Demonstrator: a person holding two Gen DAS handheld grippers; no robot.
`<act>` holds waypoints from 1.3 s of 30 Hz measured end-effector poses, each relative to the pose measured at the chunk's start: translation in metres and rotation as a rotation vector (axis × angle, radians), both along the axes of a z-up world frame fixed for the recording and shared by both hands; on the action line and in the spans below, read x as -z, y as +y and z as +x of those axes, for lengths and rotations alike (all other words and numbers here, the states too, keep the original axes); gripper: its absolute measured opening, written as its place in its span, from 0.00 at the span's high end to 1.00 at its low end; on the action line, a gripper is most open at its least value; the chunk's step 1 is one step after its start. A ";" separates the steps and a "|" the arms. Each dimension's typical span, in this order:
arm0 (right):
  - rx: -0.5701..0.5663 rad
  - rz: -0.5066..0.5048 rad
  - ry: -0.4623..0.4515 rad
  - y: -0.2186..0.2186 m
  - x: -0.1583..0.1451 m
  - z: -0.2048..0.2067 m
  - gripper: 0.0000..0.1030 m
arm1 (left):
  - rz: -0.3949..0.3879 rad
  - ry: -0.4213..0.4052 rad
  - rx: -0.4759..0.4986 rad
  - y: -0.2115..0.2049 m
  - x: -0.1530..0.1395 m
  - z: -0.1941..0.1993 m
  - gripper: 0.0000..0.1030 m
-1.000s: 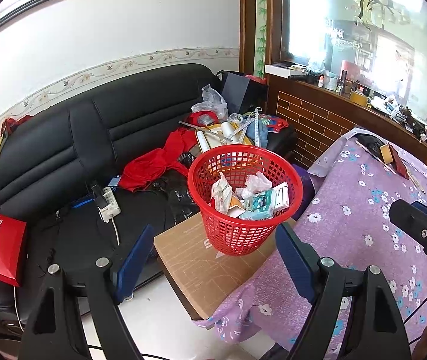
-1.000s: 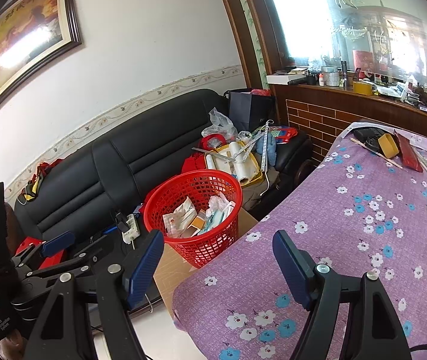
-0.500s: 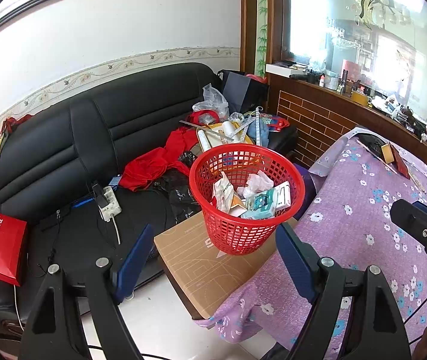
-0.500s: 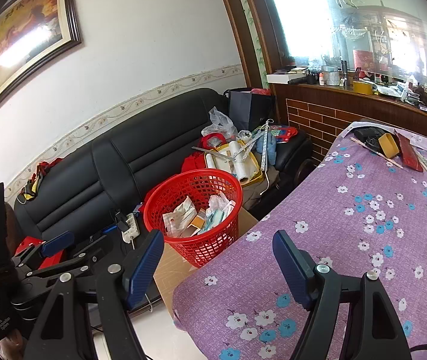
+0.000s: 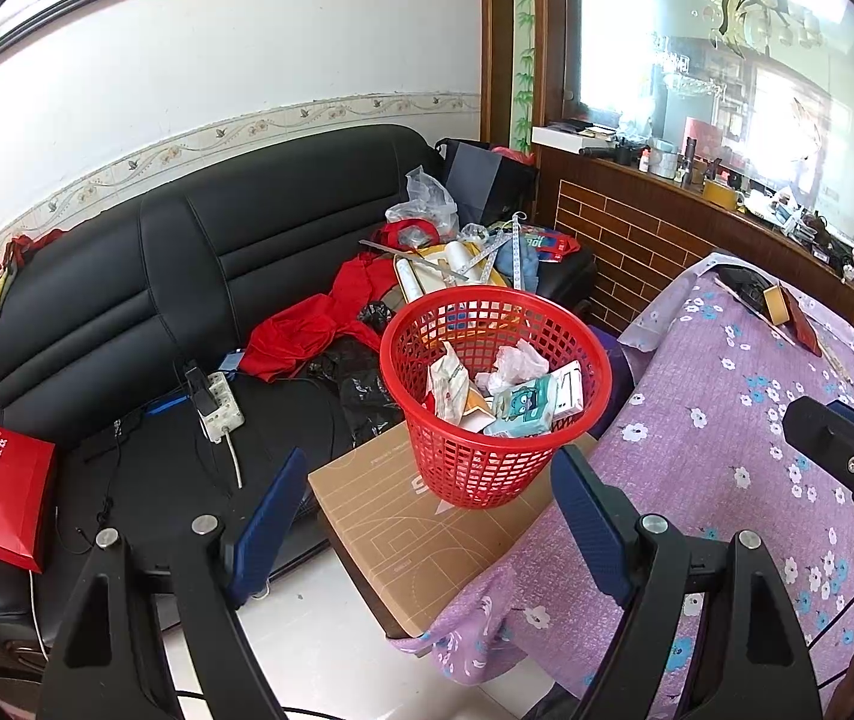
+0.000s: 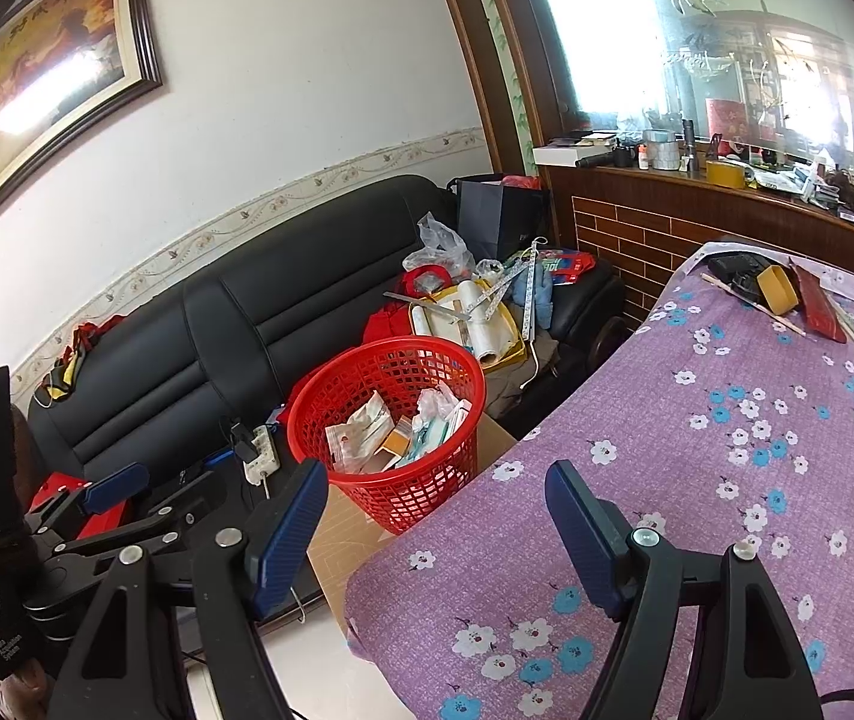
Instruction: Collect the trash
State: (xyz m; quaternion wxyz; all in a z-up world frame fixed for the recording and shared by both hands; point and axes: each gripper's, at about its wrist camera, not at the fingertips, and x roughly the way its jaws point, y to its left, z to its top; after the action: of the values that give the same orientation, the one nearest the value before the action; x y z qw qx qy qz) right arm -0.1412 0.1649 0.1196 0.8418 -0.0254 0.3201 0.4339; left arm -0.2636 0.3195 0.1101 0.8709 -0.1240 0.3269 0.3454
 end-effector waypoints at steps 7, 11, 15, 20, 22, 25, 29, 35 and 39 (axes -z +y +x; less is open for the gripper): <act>0.000 -0.001 0.002 0.000 0.001 0.000 0.24 | -0.003 0.001 0.000 0.001 -0.001 0.000 0.19; -0.002 -0.001 0.000 0.001 -0.001 0.000 0.24 | -0.003 0.002 -0.001 0.001 -0.001 0.000 0.19; -0.002 -0.002 0.000 0.001 -0.001 -0.001 0.24 | 0.000 0.002 -0.003 0.001 -0.001 0.000 0.19; -0.002 -0.006 0.002 0.003 0.000 -0.001 0.24 | -0.001 0.003 -0.009 0.001 0.000 -0.001 0.19; -0.003 -0.009 0.003 0.003 0.001 -0.002 0.24 | 0.001 0.006 -0.012 0.001 0.001 -0.001 0.19; -0.004 -0.011 0.004 0.005 0.002 -0.002 0.24 | -0.003 0.011 -0.014 0.002 0.002 0.000 0.19; -0.004 -0.013 0.004 0.006 0.003 -0.002 0.24 | -0.003 0.013 -0.016 0.003 0.004 0.000 0.19; -0.011 -0.013 0.010 0.005 0.004 -0.002 0.24 | -0.011 0.015 -0.020 0.004 0.004 -0.001 0.19; -0.015 -0.016 0.018 0.006 0.006 -0.001 0.24 | -0.010 0.015 -0.024 0.004 0.004 -0.002 0.19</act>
State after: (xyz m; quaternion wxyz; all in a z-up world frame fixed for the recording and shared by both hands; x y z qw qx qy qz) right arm -0.1424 0.1708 0.1137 0.8354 -0.0308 0.3310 0.4377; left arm -0.2658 0.3240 0.1057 0.8636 -0.1295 0.3337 0.3550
